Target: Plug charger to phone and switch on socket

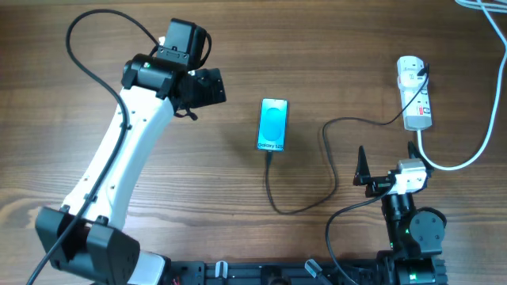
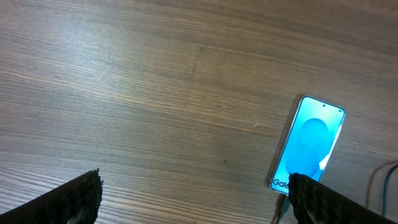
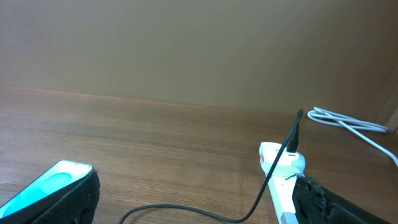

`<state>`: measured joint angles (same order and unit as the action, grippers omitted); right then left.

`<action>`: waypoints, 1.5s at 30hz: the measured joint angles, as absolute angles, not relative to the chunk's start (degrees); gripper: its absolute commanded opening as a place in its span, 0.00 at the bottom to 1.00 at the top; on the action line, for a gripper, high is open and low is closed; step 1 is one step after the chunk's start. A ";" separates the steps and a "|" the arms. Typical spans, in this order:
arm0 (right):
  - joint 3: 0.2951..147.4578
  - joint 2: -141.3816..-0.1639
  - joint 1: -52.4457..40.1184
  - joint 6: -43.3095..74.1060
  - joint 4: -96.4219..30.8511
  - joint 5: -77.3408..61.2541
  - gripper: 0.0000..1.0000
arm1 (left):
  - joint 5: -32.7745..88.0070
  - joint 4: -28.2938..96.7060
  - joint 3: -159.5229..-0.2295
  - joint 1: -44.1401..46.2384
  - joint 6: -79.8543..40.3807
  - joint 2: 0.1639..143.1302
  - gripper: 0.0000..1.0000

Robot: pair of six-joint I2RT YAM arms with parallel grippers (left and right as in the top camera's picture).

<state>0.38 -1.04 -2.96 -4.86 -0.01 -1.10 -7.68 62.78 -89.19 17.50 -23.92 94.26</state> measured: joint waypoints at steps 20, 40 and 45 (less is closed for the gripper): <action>0.38 -0.89 -2.96 -4.86 0.03 -1.10 1.00 | -7.16 55.11 -68.53 16.16 -23.92 76.77 1.00; 0.38 -0.73 -2.96 -4.89 0.01 -1.10 1.00 | 14.20 4.47 -6.66 6.35 -7.68 12.03 1.00; 0.38 -0.73 -2.96 -4.89 0.01 -1.10 1.00 | 13.56 3.77 -3.99 2.00 -7.55 4.32 1.00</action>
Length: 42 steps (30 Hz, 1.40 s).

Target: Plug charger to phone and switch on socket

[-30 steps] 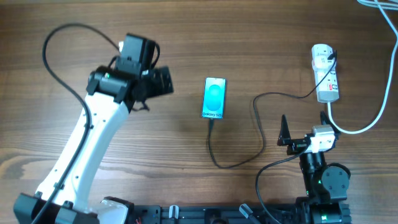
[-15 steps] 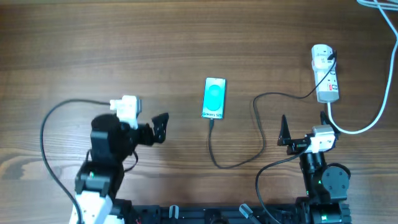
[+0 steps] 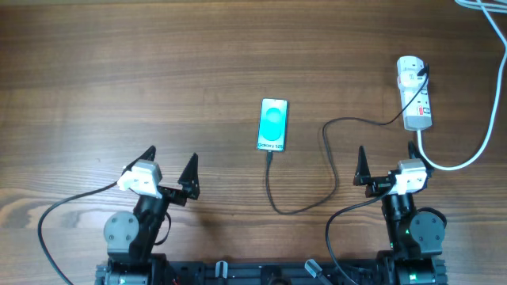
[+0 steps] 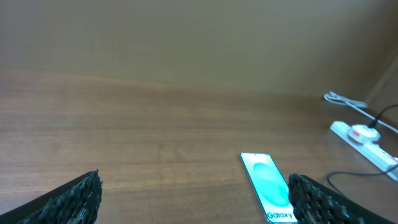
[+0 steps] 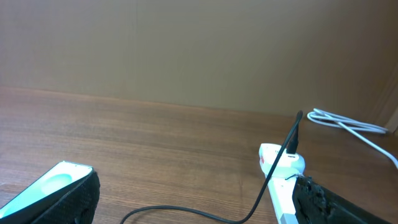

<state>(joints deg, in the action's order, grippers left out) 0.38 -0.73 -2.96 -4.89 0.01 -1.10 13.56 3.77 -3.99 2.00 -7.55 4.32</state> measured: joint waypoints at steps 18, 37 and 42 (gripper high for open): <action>0.38 -0.73 -2.96 -4.89 0.01 -1.10 1.00 | 4.08 4.05 -0.71 0.56 -2.09 0.80 1.00; 0.38 -0.73 -2.96 -4.89 0.01 -1.10 1.00 | 2.83 4.21 -0.71 -1.08 1.45 0.80 1.00; 0.38 -0.73 -2.96 -4.89 0.01 -1.10 1.00 | 2.83 4.19 -0.71 -1.08 1.45 0.78 1.00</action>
